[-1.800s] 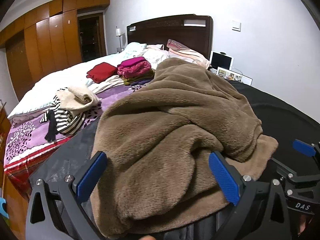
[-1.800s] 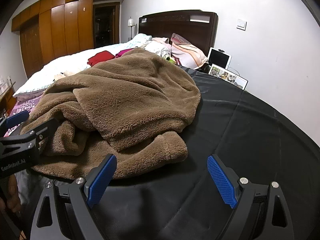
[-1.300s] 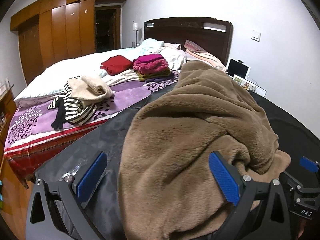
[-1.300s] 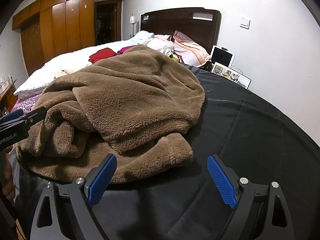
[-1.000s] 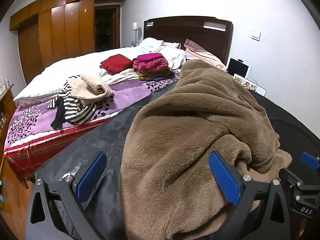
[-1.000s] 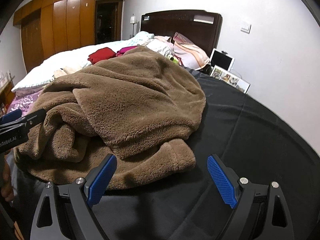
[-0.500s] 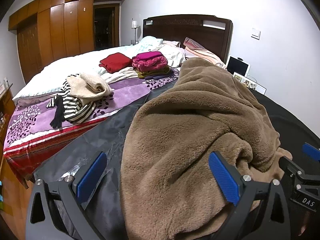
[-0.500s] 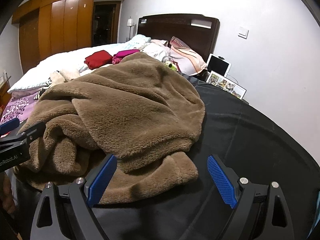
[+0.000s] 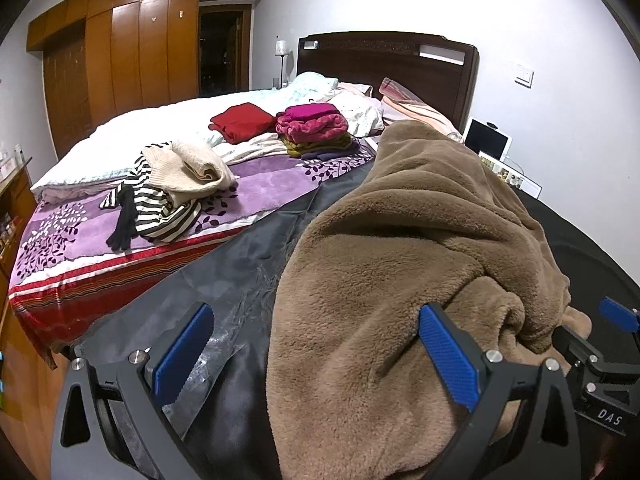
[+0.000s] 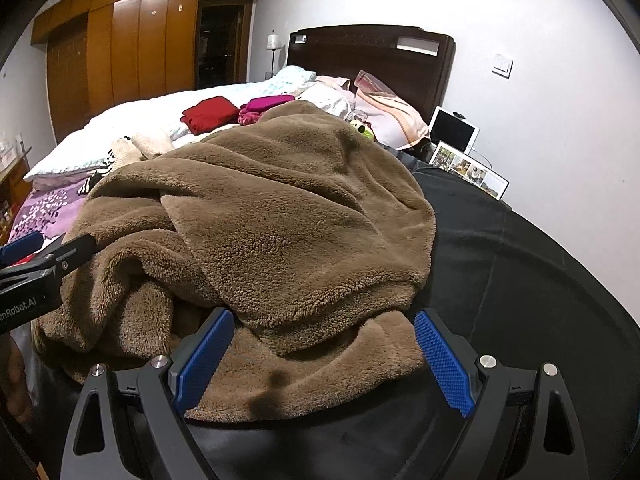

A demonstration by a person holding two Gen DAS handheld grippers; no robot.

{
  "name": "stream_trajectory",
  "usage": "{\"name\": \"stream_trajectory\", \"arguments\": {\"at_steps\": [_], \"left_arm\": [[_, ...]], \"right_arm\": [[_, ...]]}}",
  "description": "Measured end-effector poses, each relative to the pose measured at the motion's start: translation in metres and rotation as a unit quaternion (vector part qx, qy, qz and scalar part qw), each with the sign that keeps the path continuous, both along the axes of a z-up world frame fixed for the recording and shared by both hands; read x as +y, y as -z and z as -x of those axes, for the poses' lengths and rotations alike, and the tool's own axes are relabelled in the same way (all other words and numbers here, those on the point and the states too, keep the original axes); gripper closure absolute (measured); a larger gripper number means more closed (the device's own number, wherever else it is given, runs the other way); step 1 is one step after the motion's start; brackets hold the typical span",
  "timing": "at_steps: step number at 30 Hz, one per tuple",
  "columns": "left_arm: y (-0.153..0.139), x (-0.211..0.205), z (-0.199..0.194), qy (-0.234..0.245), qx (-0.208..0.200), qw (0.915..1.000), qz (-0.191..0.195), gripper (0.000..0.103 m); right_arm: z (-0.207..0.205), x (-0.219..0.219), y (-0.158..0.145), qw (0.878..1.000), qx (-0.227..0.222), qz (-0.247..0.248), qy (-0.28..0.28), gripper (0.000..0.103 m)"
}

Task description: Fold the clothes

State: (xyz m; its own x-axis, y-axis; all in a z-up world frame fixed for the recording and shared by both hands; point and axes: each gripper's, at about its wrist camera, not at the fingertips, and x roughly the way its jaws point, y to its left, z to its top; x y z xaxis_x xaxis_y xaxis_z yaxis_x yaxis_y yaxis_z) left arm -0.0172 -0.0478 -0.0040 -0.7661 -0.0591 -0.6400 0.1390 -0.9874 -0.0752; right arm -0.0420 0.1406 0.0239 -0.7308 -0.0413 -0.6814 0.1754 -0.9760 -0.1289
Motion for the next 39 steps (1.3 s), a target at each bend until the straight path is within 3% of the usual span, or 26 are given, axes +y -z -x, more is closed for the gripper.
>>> {"name": "stream_trajectory", "arguments": {"at_steps": [39], "left_arm": [[0.011,-0.006,0.008,0.011,-0.013,0.9997,-0.017,0.001]], "right_arm": [[0.019,-0.012,0.005,1.0,-0.011,0.007,-0.001,0.009]]}}
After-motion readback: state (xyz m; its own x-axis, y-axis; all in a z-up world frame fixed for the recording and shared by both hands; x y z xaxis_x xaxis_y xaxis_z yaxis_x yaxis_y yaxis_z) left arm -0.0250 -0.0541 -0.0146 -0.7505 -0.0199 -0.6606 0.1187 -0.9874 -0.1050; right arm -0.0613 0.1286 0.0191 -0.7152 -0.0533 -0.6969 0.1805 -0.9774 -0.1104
